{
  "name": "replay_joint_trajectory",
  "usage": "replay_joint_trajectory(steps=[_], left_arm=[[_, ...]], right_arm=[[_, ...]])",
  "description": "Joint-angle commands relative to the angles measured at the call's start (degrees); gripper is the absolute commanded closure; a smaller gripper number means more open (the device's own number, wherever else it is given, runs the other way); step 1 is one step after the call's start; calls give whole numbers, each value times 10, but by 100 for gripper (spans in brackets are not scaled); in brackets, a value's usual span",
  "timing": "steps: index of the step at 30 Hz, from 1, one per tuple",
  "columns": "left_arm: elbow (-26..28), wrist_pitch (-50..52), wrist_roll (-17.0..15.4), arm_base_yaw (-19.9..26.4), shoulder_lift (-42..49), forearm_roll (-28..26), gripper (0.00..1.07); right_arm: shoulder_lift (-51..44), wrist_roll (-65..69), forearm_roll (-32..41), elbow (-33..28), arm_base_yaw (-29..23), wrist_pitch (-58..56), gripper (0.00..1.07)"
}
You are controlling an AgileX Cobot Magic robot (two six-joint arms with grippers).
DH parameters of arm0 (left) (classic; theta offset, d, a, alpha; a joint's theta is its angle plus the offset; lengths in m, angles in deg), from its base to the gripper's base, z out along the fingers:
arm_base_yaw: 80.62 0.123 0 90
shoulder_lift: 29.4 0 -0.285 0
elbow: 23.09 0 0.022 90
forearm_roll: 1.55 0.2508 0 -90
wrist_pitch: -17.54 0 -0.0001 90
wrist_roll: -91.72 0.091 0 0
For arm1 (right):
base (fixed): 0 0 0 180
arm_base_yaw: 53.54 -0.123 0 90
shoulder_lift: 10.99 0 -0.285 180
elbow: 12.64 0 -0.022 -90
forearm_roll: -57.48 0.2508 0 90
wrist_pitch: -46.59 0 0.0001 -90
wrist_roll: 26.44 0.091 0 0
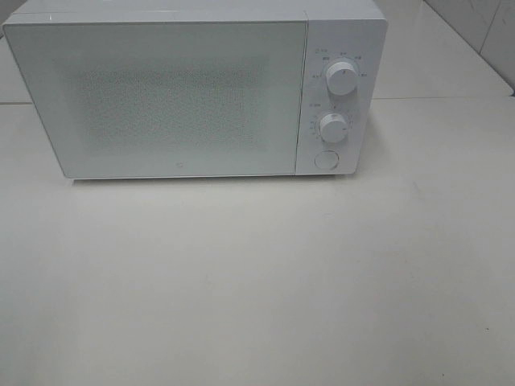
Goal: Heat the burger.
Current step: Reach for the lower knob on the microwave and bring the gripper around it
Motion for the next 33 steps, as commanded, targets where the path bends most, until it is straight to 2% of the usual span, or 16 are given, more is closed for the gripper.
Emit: replay_joint_trajectory(steps=[1,13,33], left_arm=[[-2,3,0,1,13,-5,8],[-2,3,0,1,13,-5,9],[-2,3,0,1,13,-5,8]], right_arm=[[17,1,-5,4,3,13,32],[142,2,-5,4,2,150,32],[313,2,-1,4,2,296,32]])
